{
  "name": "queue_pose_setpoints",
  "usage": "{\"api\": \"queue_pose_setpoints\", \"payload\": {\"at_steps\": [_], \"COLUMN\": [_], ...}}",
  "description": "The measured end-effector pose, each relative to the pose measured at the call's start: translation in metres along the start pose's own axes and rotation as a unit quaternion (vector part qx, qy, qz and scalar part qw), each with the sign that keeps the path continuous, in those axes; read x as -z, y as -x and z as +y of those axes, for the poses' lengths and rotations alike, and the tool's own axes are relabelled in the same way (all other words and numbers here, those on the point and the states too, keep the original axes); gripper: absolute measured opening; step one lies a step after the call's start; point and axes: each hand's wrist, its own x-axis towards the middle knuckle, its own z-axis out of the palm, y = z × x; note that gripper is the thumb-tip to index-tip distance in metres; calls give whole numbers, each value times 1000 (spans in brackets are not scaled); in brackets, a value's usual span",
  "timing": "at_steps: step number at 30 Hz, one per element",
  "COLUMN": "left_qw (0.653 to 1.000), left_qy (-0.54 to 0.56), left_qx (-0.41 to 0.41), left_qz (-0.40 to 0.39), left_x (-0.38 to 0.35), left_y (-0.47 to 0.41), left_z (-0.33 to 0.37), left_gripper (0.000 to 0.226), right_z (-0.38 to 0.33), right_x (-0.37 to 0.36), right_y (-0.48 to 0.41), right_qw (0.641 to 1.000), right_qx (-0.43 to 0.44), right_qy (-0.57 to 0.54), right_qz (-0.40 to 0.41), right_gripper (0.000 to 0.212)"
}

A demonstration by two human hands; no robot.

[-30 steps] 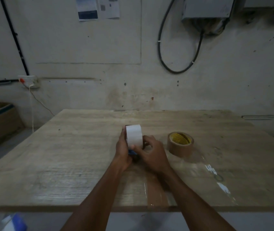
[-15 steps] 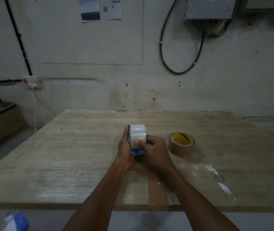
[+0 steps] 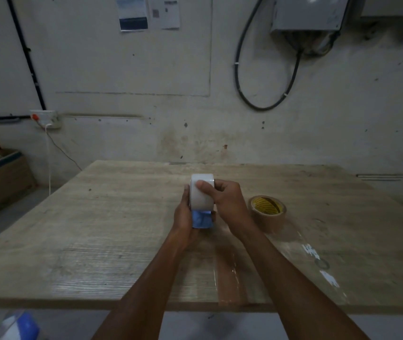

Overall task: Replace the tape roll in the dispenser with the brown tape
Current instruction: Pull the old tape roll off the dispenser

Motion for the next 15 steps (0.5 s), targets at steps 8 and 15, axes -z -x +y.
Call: {"api": "queue_pose_setpoints", "payload": {"at_steps": [8, 15], "left_qw": [1000, 999], "left_qy": [3, -43], "left_qx": [8, -6], "left_qz": [-7, -3], "left_x": [7, 13], "left_y": [-5, -4], "left_z": [-1, 2], "left_gripper": [52, 54], "right_z": [-1, 22], "right_x": [-1, 12], "right_y": [3, 8], "right_qw": [1000, 994], "right_qx": [11, 82], "right_qy": [1, 38], "right_qz": [15, -58], "right_gripper": [36, 93]}}
